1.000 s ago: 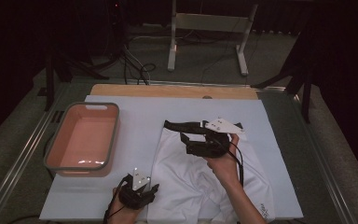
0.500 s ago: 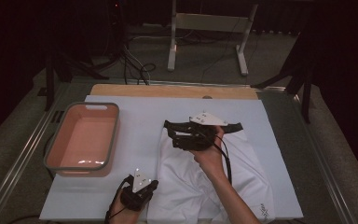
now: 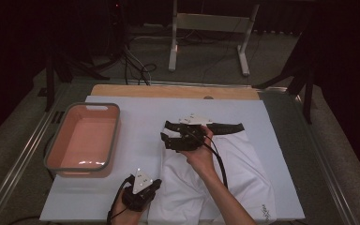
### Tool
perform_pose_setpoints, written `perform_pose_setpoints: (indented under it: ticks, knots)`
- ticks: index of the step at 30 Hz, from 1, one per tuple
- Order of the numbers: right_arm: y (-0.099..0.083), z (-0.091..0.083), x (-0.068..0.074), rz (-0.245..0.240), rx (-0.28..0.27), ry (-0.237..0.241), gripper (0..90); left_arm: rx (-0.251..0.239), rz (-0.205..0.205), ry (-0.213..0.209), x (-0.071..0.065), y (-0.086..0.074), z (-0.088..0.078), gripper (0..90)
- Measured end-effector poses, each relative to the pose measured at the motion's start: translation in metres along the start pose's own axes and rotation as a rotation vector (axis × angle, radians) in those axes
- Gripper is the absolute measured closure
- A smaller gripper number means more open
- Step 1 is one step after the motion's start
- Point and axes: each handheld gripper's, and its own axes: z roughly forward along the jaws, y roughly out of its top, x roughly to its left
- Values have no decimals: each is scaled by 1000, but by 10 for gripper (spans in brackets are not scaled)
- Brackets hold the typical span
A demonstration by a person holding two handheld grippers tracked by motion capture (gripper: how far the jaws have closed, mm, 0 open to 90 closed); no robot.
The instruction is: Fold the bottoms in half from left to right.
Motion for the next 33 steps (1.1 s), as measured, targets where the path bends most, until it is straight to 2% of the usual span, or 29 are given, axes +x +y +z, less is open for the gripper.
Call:
perform_pose_setpoints:
  ticks: [1,3,11,20,24,26,27,33]
  knots:
    - [-2,6,1,7,21,0,167,-5,4,-4,-1,1,0,893]
    - [-3,8,2,7,26,2,170,-4,6,-8,-1,1,0,893]
    - [-14,30,7,16,103,-9,239,-30,3,-15,-3,4,-2,893]
    - [-23,42,9,17,148,-23,293,-51,1,-22,-4,8,-2,894]
    - [-27,48,8,27,183,-45,329,-60,8,-20,-4,11,-3,895]
    - [-30,51,9,18,203,-54,354,-66,13,-21,-5,11,-4,895]
    - [-33,54,10,-5,222,-57,374,-68,17,-23,-5,12,-4,895]
    - [-38,60,12,-16,252,-50,443,-74,16,-24,-6,12,-4,895]
